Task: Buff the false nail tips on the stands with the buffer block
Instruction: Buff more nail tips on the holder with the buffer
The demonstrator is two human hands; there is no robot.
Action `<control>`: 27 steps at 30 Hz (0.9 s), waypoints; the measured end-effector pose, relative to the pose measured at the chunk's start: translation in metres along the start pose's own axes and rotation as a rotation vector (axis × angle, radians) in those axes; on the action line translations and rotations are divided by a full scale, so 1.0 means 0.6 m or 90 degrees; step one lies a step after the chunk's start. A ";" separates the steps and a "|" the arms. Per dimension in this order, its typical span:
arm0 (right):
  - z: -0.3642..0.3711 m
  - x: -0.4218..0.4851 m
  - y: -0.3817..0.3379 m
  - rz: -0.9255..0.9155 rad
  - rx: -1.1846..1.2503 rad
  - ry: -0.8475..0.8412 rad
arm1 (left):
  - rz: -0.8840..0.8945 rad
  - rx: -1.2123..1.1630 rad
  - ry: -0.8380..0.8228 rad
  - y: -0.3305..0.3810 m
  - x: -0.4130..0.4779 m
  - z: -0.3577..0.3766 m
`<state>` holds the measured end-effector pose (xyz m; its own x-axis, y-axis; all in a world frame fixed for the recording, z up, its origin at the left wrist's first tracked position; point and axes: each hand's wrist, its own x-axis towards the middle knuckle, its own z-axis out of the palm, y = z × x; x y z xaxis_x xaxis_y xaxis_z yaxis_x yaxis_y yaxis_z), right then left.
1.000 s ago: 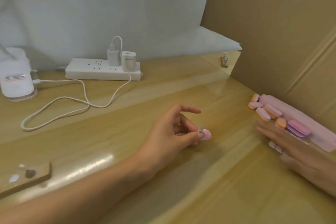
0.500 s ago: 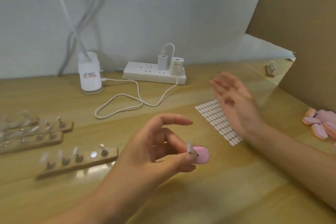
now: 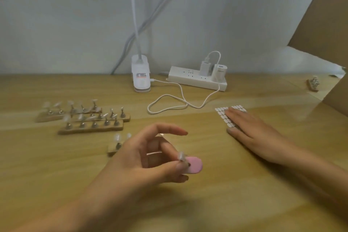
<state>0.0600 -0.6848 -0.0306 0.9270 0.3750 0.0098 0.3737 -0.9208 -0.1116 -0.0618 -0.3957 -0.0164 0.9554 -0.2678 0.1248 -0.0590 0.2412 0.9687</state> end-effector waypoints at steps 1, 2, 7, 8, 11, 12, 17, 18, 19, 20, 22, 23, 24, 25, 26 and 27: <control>-0.005 0.008 -0.012 0.015 -0.031 0.001 | 0.023 0.028 0.013 0.005 -0.004 -0.007; -0.014 0.010 -0.025 0.015 -0.059 0.022 | 0.051 0.060 0.029 0.012 -0.008 -0.014; -0.056 -0.021 -0.168 -0.290 0.447 0.109 | 0.125 0.107 0.099 0.046 -0.006 -0.047; -0.057 -0.026 -0.196 -0.328 0.520 0.074 | 0.126 0.108 0.105 0.047 -0.005 -0.048; -0.047 -0.026 -0.247 -0.383 0.530 0.135 | 0.125 0.096 0.111 0.039 -0.009 -0.050; -0.046 -0.024 -0.255 -0.376 0.547 0.158 | 0.124 0.086 0.114 0.035 -0.011 -0.052; -0.034 -0.011 -0.241 -0.369 0.626 0.164 | 0.128 0.190 0.151 0.021 -0.027 -0.074; -0.032 -0.009 -0.237 -0.343 0.687 0.144 | 0.132 0.236 0.167 0.019 -0.029 -0.078; -0.029 -0.009 -0.235 -0.317 0.760 0.116 | 0.133 0.258 0.180 0.017 -0.030 -0.081; -0.024 -0.009 -0.236 -0.299 0.820 0.084 | 0.132 0.254 0.185 0.014 -0.030 -0.082; -0.011 -0.013 -0.244 -0.314 0.832 0.049 | 0.136 0.247 0.177 0.008 -0.028 -0.082; -0.005 -0.015 -0.250 -0.324 0.796 0.056 | 0.142 0.254 0.171 0.006 -0.027 -0.082; -0.001 -0.016 -0.256 -0.330 0.752 0.077 | 0.147 0.257 0.165 0.004 -0.026 -0.083; 0.002 -0.016 -0.259 -0.336 0.711 0.101 | 0.148 0.253 0.161 0.002 -0.025 -0.085; 0.005 -0.015 -0.259 -0.344 0.680 0.122 | 0.149 0.247 0.156 0.000 -0.024 -0.087; 0.006 -0.015 -0.258 -0.353 0.664 0.136 | 0.151 0.246 0.152 0.000 -0.024 -0.089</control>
<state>-0.0062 -0.5454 -0.0167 0.6717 0.5774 0.4641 0.6085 -0.0727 -0.7902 -0.0601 -0.3420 -0.0299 0.9396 -0.0166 0.3419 -0.3417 -0.1046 0.9340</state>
